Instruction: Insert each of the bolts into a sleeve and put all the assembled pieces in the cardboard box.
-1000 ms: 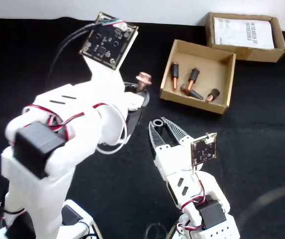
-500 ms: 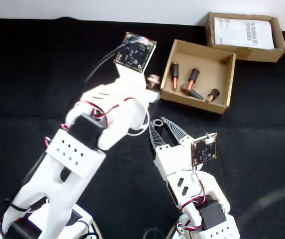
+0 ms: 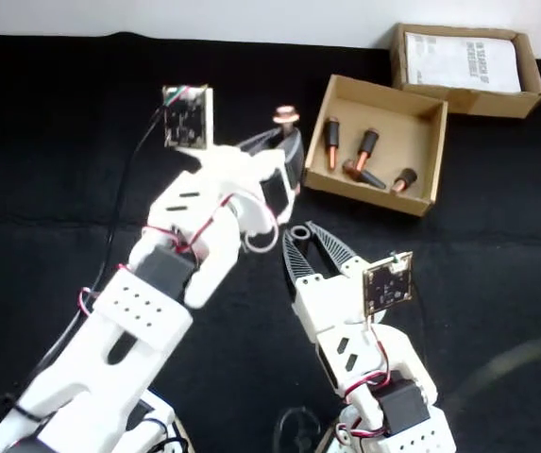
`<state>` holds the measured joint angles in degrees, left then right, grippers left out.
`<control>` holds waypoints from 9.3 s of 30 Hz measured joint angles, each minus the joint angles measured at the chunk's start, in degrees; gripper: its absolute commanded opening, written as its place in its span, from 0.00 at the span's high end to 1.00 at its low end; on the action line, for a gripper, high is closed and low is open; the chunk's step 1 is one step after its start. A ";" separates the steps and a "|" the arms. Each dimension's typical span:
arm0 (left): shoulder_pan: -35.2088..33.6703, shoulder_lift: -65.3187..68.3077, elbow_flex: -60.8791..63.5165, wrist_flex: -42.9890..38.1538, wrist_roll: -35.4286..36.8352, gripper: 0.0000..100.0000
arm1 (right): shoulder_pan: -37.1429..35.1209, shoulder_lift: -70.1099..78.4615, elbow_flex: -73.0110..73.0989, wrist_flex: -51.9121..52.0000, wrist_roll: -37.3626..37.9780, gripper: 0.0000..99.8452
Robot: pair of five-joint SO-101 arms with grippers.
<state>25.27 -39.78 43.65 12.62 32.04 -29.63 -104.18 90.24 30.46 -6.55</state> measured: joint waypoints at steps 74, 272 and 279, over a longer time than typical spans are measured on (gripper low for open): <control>10.02 -10.73 18.20 -11.52 -19.25 0.98 | 1.41 0.00 0.00 0.00 0.00 0.99; -26.81 -63.21 52.48 47.30 -24.00 0.99 | 18.81 40.88 -76.66 68.13 -8.53 0.99; -26.81 -63.21 52.48 54.42 -24.00 0.99 | 18.81 34.29 -51.78 52.92 -4.31 0.99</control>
<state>-1.54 -102.99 96.13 67.03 8.04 -10.81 -69.89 38.46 83.38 -10.86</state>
